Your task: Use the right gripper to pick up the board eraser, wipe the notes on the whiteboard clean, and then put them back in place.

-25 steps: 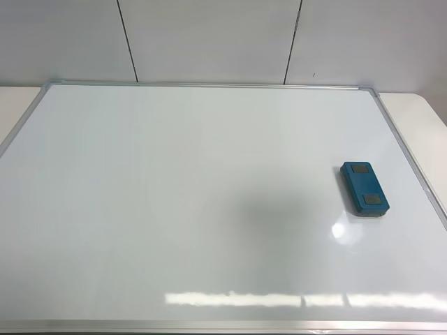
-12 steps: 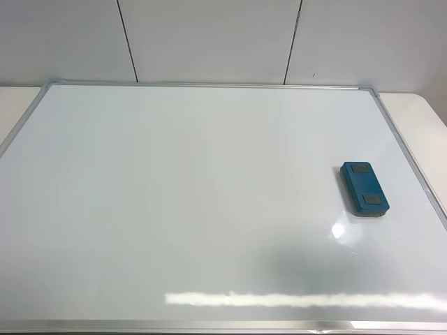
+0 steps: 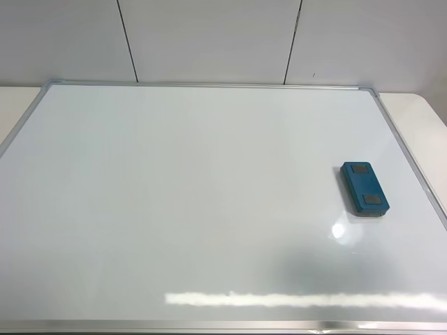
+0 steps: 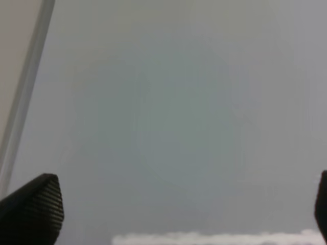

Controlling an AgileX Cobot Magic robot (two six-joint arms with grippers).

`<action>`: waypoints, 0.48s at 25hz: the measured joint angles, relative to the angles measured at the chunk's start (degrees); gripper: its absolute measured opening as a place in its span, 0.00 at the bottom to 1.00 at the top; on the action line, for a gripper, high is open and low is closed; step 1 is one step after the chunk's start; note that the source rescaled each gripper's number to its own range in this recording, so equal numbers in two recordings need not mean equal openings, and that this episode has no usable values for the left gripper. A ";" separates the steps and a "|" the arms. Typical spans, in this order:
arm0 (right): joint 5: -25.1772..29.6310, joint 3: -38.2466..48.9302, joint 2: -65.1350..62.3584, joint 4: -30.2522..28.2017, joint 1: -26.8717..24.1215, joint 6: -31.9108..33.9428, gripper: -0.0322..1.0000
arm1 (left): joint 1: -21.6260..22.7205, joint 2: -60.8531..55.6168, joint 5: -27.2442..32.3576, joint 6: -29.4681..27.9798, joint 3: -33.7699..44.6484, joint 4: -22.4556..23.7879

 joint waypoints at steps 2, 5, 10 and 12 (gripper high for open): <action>0.00 0.00 0.00 -0.06 0.00 0.34 1.00 | 0.00 0.00 0.00 0.00 0.00 0.00; 0.00 0.00 -0.06 -0.06 0.00 0.34 1.00 | 0.00 0.00 0.00 0.00 0.00 0.00; 0.00 0.44 -1.35 -0.17 0.00 0.79 1.00 | 0.00 0.00 0.00 0.00 0.00 0.00; 0.00 0.44 -1.35 -0.55 0.00 0.84 1.00 | 0.00 0.00 0.00 0.00 0.00 0.00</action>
